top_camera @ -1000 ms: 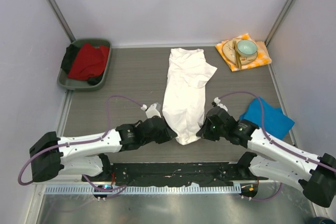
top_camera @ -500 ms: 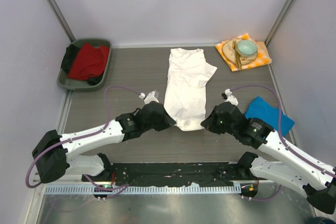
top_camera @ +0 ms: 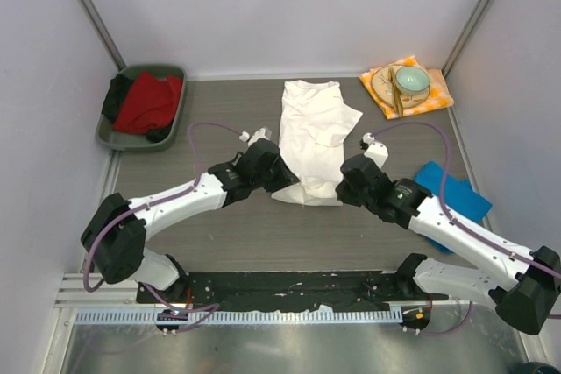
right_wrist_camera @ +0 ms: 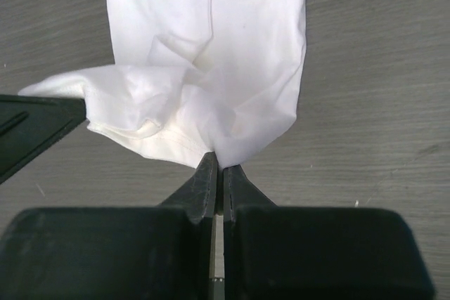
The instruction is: Fold and stack the t-shirts
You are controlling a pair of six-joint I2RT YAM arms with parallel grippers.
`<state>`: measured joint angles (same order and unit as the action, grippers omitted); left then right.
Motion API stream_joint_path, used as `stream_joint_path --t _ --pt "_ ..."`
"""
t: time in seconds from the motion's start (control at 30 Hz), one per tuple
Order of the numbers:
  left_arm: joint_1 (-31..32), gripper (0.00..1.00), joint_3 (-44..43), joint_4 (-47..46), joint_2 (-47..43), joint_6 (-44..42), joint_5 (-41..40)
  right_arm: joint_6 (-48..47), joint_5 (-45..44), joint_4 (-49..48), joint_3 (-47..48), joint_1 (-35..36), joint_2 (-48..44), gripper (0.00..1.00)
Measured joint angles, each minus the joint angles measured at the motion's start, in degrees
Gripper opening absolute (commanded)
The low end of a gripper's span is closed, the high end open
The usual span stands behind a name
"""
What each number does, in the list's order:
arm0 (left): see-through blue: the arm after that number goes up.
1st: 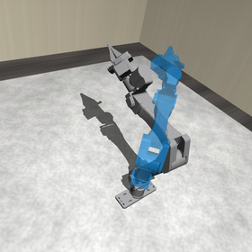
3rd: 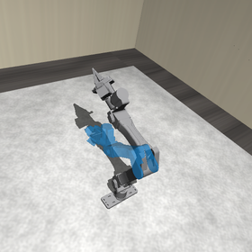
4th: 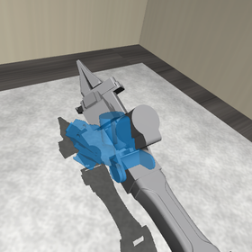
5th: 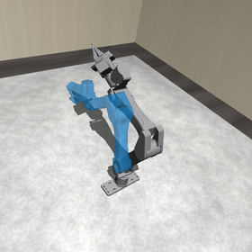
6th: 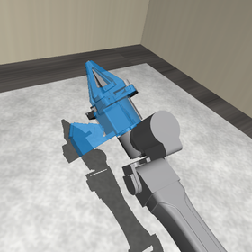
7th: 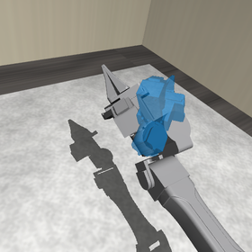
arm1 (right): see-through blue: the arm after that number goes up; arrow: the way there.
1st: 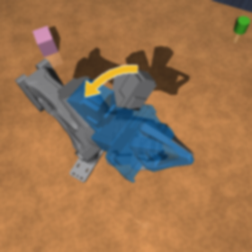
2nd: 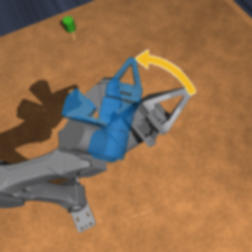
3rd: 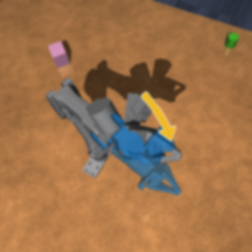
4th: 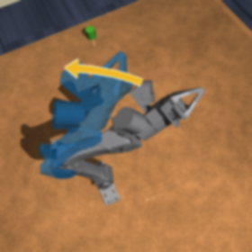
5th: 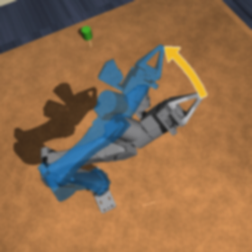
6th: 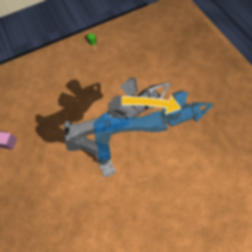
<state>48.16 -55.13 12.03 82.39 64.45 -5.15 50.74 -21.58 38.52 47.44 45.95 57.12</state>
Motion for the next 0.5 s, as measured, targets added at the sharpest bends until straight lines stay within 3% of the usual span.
stream_joint_path --t 0.3,0.5 --pt "-3.7 0.03 -2.1 -1.4 4.1 -0.6 2.6 -6.1 1.3 -7.9 1.6 -12.7 7.0 0.01" --pt "-6.7 0.02 -4.7 -3.6 8.0 -0.7 4.3 -8.9 4.8 -13.2 2.6 -17.4 13.4 0.01"
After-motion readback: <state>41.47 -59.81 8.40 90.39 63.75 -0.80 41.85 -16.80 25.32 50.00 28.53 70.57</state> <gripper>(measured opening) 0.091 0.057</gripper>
